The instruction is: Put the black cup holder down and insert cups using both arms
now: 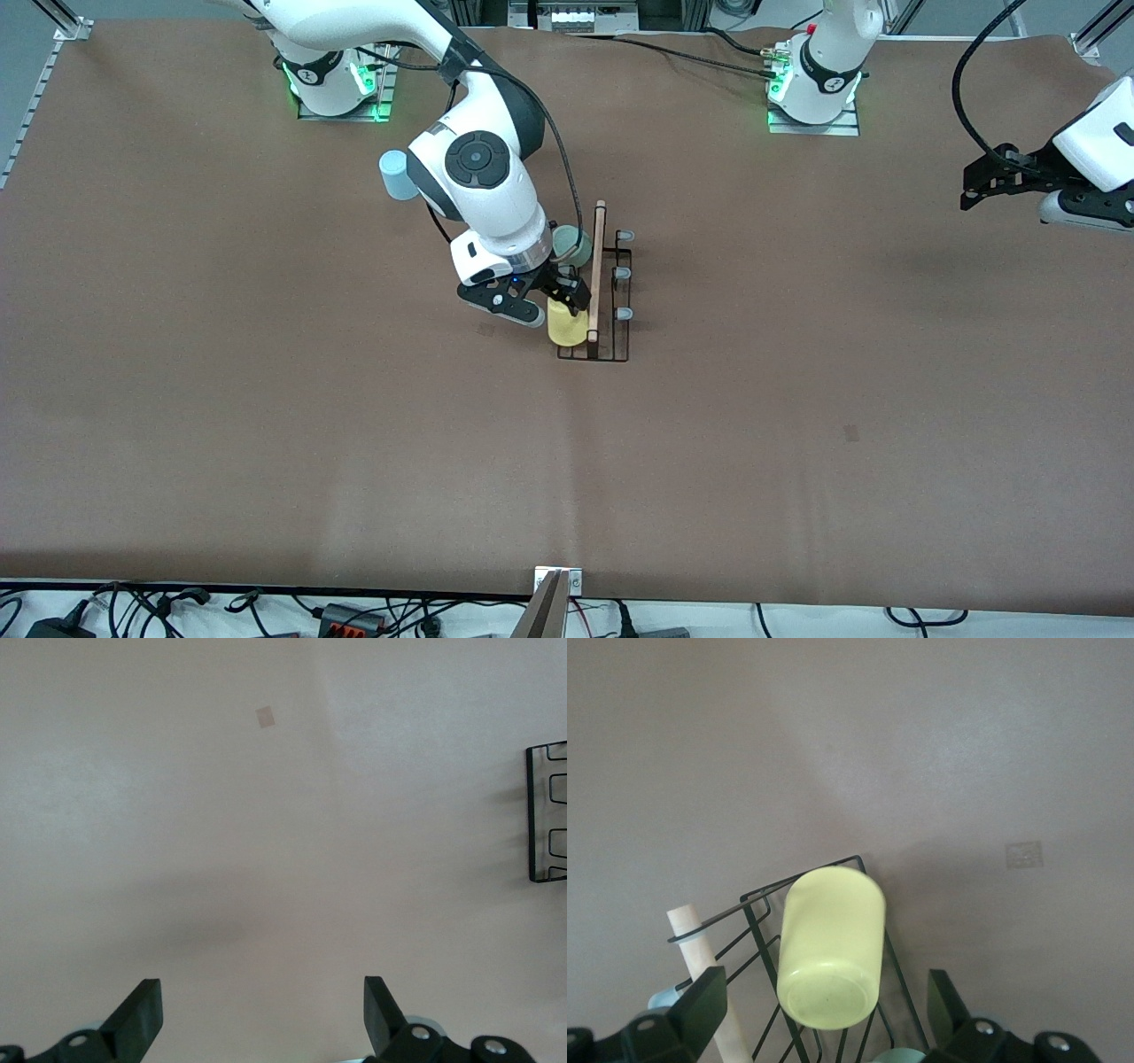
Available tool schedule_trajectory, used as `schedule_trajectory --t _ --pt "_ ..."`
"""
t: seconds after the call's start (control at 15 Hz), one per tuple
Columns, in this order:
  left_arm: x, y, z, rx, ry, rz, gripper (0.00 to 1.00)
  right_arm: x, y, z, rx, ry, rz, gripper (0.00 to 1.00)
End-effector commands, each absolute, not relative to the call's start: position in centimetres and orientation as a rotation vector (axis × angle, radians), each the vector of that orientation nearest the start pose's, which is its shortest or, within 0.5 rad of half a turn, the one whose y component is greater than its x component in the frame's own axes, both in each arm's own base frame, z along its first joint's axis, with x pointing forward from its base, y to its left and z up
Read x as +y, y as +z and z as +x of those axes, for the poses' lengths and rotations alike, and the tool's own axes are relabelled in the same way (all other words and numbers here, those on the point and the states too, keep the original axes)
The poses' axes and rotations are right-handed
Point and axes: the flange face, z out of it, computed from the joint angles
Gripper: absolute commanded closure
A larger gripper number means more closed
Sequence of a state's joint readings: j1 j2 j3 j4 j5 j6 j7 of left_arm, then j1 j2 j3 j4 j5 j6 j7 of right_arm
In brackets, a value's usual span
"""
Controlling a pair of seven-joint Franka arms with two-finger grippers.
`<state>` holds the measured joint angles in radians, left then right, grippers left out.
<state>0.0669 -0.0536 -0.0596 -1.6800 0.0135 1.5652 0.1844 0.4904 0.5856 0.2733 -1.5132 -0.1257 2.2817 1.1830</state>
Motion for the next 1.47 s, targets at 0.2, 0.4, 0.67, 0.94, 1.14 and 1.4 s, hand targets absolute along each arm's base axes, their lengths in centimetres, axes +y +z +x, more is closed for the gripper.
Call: schedule_trajectory --t 0.2,0.4,0.67,0.94,1.14,1.4 --pt "1.0 60.2 53.3 0.299 0.102 -3.143 0.00 42.3 39.6 57.3 0.641 -0.152 -2.921 0.00" --pt "1.1 60.2 53.3 0.295 0.101 -3.151 0.00 36.5 43.5 58.6 0.543 -0.111 -2.989 0.00" --pt "1.2 60.2 53.3 0.292 0.100 -3.153 0.00 25.6 48.3 60.2 0.411 -0.033 -3.065 0.00" --pt "1.2 60.2 53.3 0.292 0.103 -3.153 0.00 12.7 52.7 60.7 0.305 0.046 -3.134 0.00" --pt "1.2 60.2 53.3 0.290 0.103 -3.153 0.00 2.8 54.5 60.1 0.205 0.123 -3.174 0.00" --pt "0.8 60.2 53.3 0.280 0.103 -3.153 0.00 -6.3 57.3 58.8 0.167 0.071 -3.196 0.00"
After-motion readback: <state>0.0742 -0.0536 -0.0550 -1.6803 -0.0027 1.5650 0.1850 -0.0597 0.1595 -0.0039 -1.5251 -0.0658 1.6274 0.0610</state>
